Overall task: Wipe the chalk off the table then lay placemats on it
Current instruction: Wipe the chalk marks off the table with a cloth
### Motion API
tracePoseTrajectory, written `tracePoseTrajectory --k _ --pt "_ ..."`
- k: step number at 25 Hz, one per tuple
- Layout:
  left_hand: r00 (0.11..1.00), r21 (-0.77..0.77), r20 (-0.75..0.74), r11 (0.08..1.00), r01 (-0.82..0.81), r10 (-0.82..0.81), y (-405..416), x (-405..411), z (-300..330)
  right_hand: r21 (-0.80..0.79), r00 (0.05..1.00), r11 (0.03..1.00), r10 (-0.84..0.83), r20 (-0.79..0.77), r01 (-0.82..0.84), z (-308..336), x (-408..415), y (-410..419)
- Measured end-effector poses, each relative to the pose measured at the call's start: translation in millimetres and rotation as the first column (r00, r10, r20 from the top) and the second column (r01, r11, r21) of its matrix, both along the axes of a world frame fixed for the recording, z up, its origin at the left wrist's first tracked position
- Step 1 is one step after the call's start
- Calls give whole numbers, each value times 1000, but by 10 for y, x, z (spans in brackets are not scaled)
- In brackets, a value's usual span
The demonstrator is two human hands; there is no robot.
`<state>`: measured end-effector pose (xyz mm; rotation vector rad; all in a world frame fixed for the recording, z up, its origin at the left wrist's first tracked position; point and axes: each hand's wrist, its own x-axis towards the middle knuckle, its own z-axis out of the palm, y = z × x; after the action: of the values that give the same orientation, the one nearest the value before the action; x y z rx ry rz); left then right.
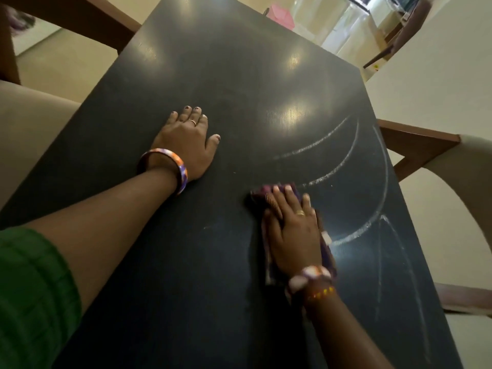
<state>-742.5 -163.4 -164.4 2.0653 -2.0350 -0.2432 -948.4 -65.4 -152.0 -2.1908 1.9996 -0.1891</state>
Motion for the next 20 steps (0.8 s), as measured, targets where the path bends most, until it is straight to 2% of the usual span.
tracePoseTrajectory --k 3,5,8,10,12,15,18,20 --pt "1000 -8 -3 1000 24 -24 -7 2 -18 -17 999 1000 -19 29 20 -47 227 -1125" --pt "999 -9 -7 999 32 -32 -12 14 -23 8 997 999 -50 60 50 -18 286 -1498" --pt "999 -2 -16 999 43 -43 -8 32 27 -39 995 999 26 95 -22 -58 93 -777" --pt "999 3 -19 999 41 -41 4 20 35 -56 994 998 0 110 6 -32 -39 40" --pt "999 11 -2 999 34 -34 11 -1 26 -29 997 999 -26 76 29 -31 -81 352" --pt "999 6 -4 999 41 -41 -4 -7 26 -73 999 997 -32 8 33 -63 46 -432" --pt "1000 -4 -19 1000 13 -13 -17 2 1 -23 997 998 -63 47 64 -60 332 -1348" --pt "999 -9 -33 1000 12 -12 -21 2 8 -41 999 999 23 39 -21 -92 437 -1204"
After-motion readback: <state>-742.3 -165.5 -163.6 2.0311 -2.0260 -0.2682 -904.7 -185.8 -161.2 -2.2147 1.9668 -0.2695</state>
